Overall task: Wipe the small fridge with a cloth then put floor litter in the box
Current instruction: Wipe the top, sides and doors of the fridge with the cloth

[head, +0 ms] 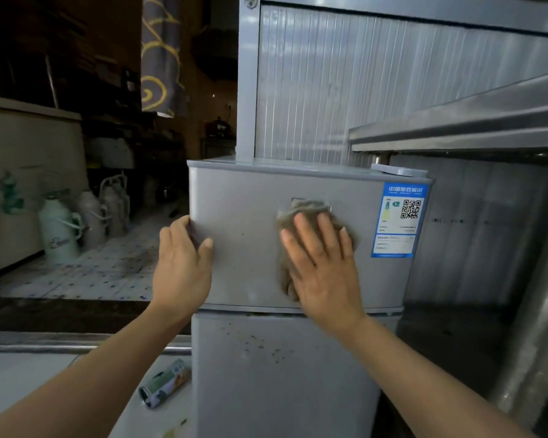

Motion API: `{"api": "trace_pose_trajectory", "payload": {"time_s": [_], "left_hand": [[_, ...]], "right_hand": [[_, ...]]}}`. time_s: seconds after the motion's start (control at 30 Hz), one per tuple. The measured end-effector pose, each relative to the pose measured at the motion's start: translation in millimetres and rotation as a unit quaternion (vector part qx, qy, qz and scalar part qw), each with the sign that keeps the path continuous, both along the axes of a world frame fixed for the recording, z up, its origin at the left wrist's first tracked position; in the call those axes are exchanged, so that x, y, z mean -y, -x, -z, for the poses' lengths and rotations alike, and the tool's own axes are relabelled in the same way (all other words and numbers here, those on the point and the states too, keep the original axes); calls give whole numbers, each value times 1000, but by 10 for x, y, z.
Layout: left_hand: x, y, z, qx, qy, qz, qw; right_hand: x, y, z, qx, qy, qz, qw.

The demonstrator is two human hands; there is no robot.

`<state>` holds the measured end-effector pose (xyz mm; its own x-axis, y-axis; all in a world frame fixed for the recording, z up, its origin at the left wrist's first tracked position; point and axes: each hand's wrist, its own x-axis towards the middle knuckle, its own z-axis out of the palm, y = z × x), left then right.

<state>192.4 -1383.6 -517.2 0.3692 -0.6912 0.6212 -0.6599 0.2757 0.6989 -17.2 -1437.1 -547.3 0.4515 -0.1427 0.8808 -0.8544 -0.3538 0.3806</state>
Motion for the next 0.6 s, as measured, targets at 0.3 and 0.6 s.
{"api": "trace_pose_trajectory", "payload": {"time_s": [0.3, 0.6], "left_hand": [[-64, -39, 21, -7, -4, 23, 1000], [-126, -162, 71, 12, -8, 56, 998]], "right_hand": [[-27, -287, -486, -8, 0, 4, 1000], [-164, -363, 216, -121, -25, 21, 992]]}}
